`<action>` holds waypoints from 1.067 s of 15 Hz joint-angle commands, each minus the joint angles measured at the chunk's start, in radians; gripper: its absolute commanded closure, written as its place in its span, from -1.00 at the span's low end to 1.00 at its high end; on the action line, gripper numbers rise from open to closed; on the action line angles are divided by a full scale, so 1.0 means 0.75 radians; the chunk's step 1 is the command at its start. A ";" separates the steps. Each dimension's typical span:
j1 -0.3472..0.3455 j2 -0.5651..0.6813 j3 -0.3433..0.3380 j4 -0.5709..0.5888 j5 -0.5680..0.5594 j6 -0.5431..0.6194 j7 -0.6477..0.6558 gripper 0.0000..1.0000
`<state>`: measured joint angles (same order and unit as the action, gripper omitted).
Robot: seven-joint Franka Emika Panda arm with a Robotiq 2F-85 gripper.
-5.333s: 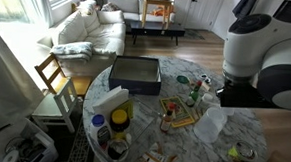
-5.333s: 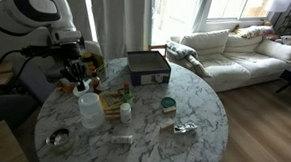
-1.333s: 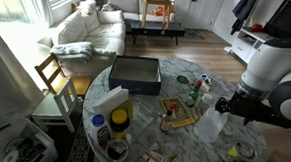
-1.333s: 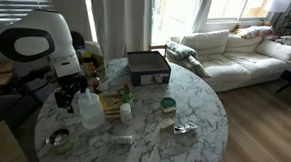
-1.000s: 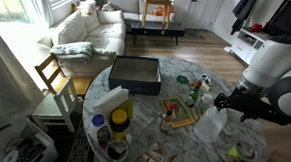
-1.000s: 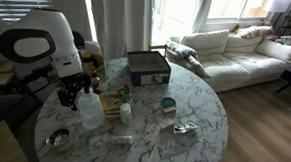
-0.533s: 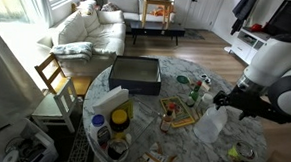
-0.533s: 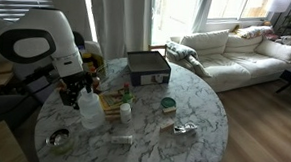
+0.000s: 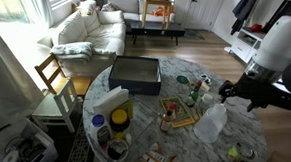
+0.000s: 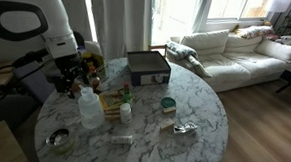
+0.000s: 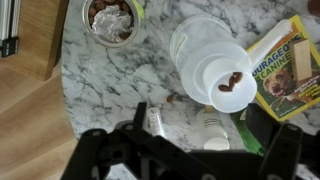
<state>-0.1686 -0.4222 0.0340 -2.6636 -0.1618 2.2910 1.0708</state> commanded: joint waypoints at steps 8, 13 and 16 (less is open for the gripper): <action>0.115 -0.232 -0.054 0.164 0.169 -0.423 -0.746 -1.00; 0.051 -0.215 0.008 0.171 0.156 -0.391 -0.721 -1.00; 0.049 -0.214 0.012 0.171 0.155 -0.391 -0.719 -1.00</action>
